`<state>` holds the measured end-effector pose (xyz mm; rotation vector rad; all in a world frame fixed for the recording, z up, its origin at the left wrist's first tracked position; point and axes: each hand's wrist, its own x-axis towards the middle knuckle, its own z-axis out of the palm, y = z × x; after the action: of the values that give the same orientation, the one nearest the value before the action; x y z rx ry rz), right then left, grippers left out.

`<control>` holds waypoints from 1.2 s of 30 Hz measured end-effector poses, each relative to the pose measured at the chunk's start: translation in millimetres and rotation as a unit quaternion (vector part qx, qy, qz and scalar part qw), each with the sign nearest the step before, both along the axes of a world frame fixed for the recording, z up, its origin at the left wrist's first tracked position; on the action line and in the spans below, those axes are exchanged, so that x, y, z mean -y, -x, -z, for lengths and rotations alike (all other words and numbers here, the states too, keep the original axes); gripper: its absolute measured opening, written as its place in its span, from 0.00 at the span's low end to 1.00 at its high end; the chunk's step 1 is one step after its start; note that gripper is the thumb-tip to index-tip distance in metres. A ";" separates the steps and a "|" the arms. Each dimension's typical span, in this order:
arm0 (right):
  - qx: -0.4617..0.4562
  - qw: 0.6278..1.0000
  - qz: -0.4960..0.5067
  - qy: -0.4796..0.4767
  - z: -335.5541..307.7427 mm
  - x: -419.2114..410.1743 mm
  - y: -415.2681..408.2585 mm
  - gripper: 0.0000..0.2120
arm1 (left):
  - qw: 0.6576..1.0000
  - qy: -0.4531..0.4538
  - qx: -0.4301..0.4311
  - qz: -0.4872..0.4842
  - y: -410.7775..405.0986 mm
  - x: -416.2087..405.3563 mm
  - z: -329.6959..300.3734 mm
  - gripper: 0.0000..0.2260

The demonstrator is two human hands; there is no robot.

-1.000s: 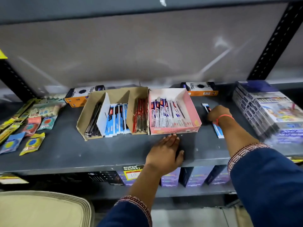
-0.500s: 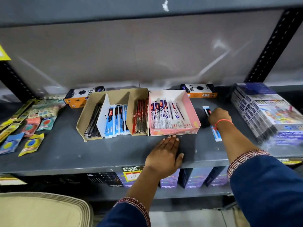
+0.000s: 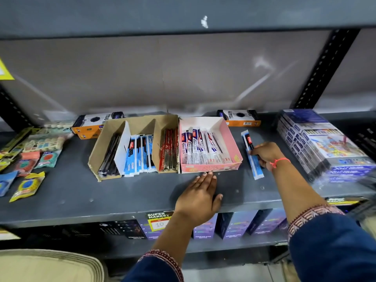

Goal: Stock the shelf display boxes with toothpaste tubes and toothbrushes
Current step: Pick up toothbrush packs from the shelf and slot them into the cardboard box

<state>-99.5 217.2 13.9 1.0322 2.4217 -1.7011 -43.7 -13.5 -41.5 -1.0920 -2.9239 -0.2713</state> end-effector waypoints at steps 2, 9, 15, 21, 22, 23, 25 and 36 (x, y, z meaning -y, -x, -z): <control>-0.070 0.993 0.021 0.093 -7.1 8.3 -8.7 0.13 | 1.000 0.003 0.010 -0.009 0.0 0.1 -2.7 0.35; -0.194 0.938 -0.041 0.285 -55.3 79.2 -45.5 0.11 | 0.999 -0.043 0.012 0.008 -4.7 5.5 -11.9 0.35; -0.218 0.897 -0.137 0.358 -70.4 139.2 -70.2 0.12 | 0.998 -0.011 0.026 -0.063 -13.0 37.1 -25.3 0.19; -0.235 0.876 -0.221 0.359 -83.1 175.6 -72.7 0.12 | 0.993 -0.015 0.021 -0.116 -14.8 72.3 -23.4 0.20; -0.236 0.873 -0.231 0.359 -85.0 178.8 -71.5 0.12 | 0.992 -0.027 0.020 -0.121 -15.4 76.5 -24.1 0.20; -0.234 0.872 -0.239 0.358 -86.1 182.9 -69.5 0.12 | 0.992 -0.031 0.016 -0.124 -15.5 81.0 -24.8 0.19; -0.234 0.872 -0.252 0.349 -87.8 188.5 -66.6 0.11 | 0.992 -0.020 0.021 -0.126 -13.8 84.2 -24.6 0.19; -0.170 0.927 -0.199 0.268 -76.5 232.9 -14.0 0.13 | 0.983 -0.019 -0.011 -0.184 -3.8 149.9 -9.9 0.22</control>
<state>-85.6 -15.7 90.4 0.1760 1.9184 -2.3073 -40.0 -163.4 -31.6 -0.5264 -3.0076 -0.3021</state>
